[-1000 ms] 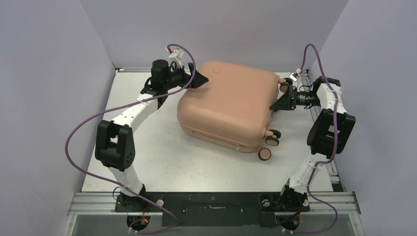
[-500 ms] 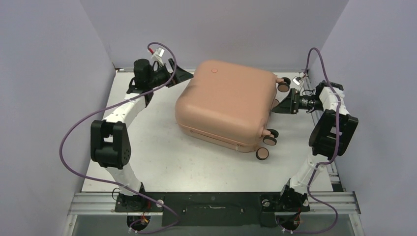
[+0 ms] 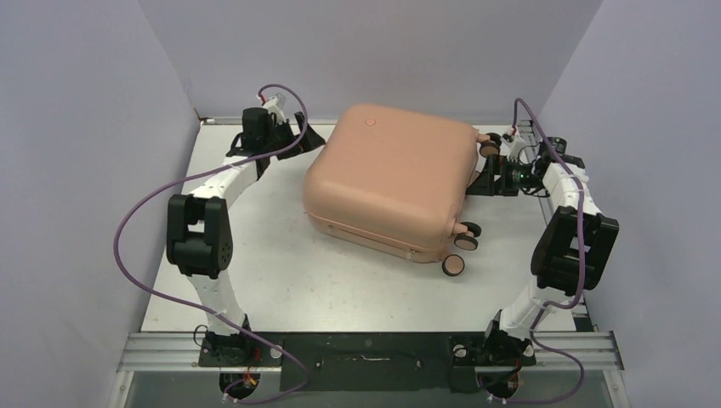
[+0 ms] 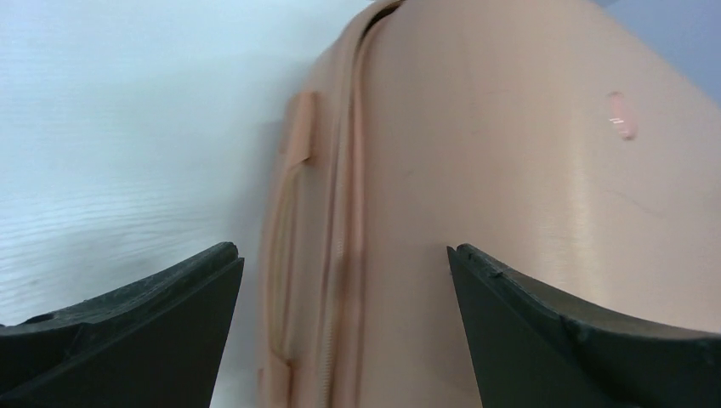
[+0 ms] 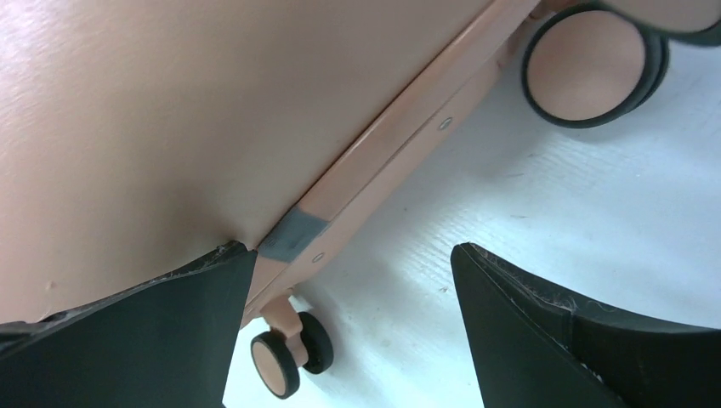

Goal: Pack the luggage
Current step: Move the luggage to the center of the board.

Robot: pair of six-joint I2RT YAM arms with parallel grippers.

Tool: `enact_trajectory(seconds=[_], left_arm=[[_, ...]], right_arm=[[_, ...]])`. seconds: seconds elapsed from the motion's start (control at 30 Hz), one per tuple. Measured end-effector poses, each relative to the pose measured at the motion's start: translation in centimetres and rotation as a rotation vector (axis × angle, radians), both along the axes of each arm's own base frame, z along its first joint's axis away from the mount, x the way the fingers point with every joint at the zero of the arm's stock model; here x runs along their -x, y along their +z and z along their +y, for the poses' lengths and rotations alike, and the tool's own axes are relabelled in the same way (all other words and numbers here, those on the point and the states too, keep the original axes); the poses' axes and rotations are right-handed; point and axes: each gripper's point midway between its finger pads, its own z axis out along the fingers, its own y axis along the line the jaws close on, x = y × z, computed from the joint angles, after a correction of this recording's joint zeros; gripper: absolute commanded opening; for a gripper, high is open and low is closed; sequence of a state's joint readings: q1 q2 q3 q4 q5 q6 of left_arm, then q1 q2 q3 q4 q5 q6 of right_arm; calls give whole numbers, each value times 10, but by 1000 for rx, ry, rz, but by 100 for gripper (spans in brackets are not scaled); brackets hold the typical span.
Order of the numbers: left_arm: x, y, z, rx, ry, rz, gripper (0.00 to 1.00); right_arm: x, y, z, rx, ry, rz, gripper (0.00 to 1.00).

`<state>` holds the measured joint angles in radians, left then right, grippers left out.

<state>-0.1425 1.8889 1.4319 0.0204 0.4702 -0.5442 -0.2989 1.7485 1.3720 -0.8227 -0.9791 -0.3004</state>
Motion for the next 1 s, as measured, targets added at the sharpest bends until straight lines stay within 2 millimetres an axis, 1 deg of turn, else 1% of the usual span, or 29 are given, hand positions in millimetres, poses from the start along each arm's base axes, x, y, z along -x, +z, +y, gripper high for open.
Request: enact_trajectory(seconds=[0.07,0.2,0.23,0.33,0.4,0.5,0.67,0.8,1.0], left_arm=[[-1,-12,10,-66,32,7,96],[6,-44,26,-179,70,53,96],[7,-49,31,-203,77,59,96],[7,-57,44,-266,97,66,96],[7,-60,49,-301,101,63,96],[6,-68,48,-341,81,72,96],[3,-79,40,-355,24,71,96],[6,-78,33,-326,-17,66,96],[11,-77,24,-254,-45,84,96]], right_arm=[[-6,-4,-2,13,-14,4,90],[-16,-10,-5,43,-21,8,90],[-18,-12,-6,48,-20,11,90],[-21,-13,-3,63,-10,9,90],[-23,-12,1,78,1,3,90],[-25,-11,5,101,16,-6,90],[-27,-10,4,132,21,-6,90],[-31,-11,4,130,23,6,90],[-42,-8,2,147,27,-6,90]])
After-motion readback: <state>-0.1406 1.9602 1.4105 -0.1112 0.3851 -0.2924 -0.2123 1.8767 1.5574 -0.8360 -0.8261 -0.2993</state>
